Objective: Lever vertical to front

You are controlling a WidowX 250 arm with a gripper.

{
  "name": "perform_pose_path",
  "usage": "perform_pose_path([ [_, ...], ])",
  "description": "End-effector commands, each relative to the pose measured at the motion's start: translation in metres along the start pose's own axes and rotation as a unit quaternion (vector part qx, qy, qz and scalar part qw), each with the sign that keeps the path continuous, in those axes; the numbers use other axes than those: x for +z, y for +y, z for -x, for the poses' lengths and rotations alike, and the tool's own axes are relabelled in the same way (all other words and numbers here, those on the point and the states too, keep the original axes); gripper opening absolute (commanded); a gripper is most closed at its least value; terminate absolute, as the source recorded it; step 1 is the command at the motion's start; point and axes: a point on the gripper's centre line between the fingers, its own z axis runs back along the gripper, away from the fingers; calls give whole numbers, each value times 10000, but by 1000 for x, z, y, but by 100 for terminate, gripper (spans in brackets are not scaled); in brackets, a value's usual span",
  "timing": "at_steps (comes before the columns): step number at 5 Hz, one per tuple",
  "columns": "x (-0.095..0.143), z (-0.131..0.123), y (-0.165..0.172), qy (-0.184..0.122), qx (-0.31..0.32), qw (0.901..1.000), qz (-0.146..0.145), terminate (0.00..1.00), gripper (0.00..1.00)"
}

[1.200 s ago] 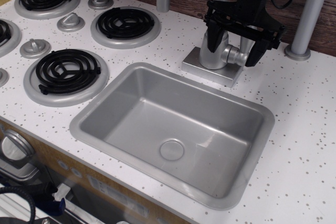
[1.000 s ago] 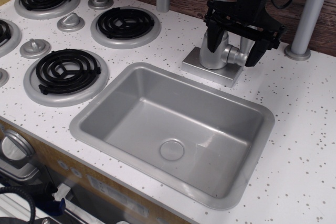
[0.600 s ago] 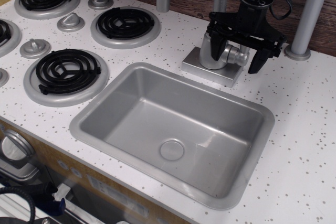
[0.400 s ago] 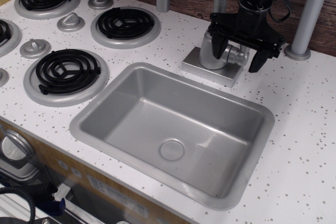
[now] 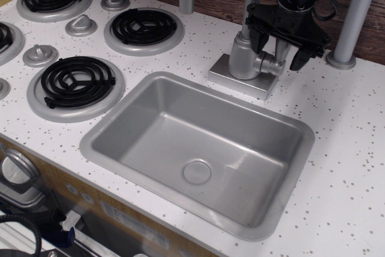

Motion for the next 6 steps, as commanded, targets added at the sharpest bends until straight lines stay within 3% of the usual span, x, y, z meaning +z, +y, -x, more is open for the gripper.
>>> perform_pose_path([
  [1,27,-24,2,-470,-121,9988,-109,0,100],
  [3,27,-31,3,-558,-126,9983,-82,0,100],
  [4,28,-29,0,-415,10,9991,3,0,0],
  [6,30,-11,-9,-71,338,9992,207,0,0],
])
